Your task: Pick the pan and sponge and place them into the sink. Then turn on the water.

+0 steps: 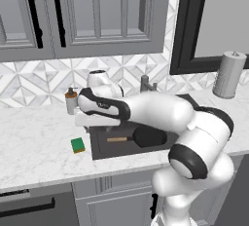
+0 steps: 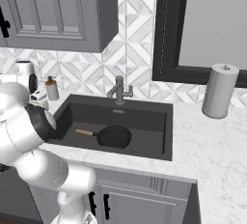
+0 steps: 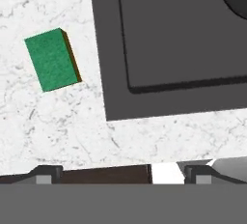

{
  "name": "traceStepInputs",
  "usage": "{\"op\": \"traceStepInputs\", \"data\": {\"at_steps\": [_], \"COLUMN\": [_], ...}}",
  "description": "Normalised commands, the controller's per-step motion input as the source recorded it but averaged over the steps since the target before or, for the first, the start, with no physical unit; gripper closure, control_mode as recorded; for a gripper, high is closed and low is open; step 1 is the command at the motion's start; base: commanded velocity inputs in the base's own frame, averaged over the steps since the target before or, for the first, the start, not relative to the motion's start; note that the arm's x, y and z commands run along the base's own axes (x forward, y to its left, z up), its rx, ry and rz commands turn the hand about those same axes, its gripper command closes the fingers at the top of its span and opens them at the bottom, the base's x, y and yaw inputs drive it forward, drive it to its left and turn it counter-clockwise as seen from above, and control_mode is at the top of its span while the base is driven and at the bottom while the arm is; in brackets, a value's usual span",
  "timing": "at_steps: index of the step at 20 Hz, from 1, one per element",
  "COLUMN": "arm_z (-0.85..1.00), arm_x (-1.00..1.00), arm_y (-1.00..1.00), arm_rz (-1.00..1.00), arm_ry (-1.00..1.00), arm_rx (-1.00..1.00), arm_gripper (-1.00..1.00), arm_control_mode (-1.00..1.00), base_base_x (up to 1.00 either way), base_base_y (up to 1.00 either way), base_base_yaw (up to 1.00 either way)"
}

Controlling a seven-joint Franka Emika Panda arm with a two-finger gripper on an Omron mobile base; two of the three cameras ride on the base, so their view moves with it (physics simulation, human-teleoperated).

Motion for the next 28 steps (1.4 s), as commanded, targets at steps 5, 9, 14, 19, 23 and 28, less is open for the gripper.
{"op": "traceStepInputs", "data": {"at_steps": [5,9,14,19,23,28], "arm_z": [-0.05,-0.28,-0.54,-0.36,-0.14,-0.2], "arm_x": [-0.01,0.0,0.05,0.26,0.28,0.1], "arm_y": [0.54,0.22,0.0,0.0,0.06,0.22], "arm_rz": [0.19,0.0,-0.06,-0.14,-0.12,-0.01], "arm_ry": [0.02,-0.02,-0.08,-0.01,0.0,0.0], "arm_rx": [-0.1,-0.06,0.0,0.03,0.1,0.03], "arm_gripper": [-1.0,-1.0,-1.0,-1.0,-1.0,-1.0], "arm_control_mode": [-1.0,-1.0,-1.0,-1.0,-1.0,-1.0], "base_base_x": [0.0,0.0,0.0,0.0,0.0,0.0], "base_base_y": [0.0,0.0,0.0,0.0,0.0,0.0], "base_base_yaw": [0.0,0.0,0.0,0.0,0.0,0.0]}}
